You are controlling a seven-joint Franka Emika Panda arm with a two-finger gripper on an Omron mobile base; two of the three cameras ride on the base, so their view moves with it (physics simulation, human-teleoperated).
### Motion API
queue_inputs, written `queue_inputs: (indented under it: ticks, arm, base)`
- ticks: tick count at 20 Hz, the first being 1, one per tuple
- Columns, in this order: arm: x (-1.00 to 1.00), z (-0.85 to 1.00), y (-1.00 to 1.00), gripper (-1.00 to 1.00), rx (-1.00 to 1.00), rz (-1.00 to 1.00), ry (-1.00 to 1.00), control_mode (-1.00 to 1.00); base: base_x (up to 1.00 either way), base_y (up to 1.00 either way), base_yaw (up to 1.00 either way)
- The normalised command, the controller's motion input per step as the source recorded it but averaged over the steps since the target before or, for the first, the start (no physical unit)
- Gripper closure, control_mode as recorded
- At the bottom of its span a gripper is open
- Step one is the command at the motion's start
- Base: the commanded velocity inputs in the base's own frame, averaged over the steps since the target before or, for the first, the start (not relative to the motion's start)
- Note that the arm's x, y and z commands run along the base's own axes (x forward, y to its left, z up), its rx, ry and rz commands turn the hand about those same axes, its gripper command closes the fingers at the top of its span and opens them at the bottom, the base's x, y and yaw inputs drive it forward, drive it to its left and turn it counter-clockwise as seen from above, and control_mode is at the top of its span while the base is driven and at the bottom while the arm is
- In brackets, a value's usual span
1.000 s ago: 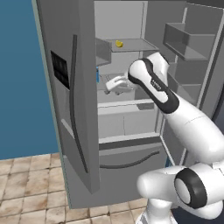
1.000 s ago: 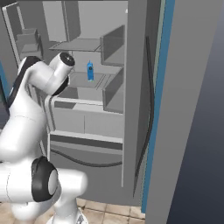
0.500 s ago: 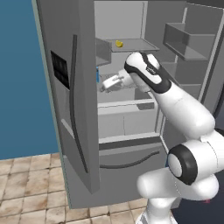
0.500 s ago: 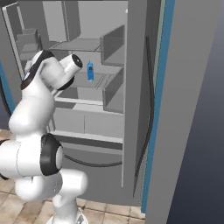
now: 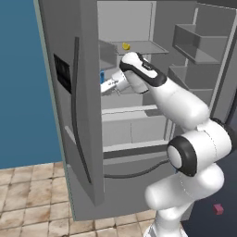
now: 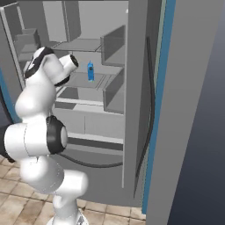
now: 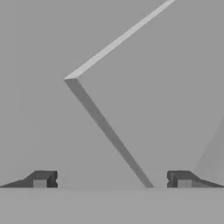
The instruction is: Take the lemon wedge from the fridge and place it on the plate with fish on the dining counter.
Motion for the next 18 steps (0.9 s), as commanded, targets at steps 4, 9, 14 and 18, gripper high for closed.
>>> queue_inputs:
  ticks: [4,9,14,18]
  arm:
    - [-0.2,0.0,0.89,-1.0,0.09,0.14,-0.02,-1.0]
    - [-0.45,-0.04,1.0,-1.0,0.11,0.13,-0.06,-1.0]
    - [-0.13,-0.05,0.53,-1.0,0.11,0.06,-0.01,-1.0]
    - [-0.11,0.0,-0.06,-1.0,-0.01,0.0,0.0,-1.0]
  base:
    - [0.0,0.0,0.0]
    - [0.0,0.0,0.0]
    - [0.0,0.0,0.0]
    - [0.0,0.0,0.0]
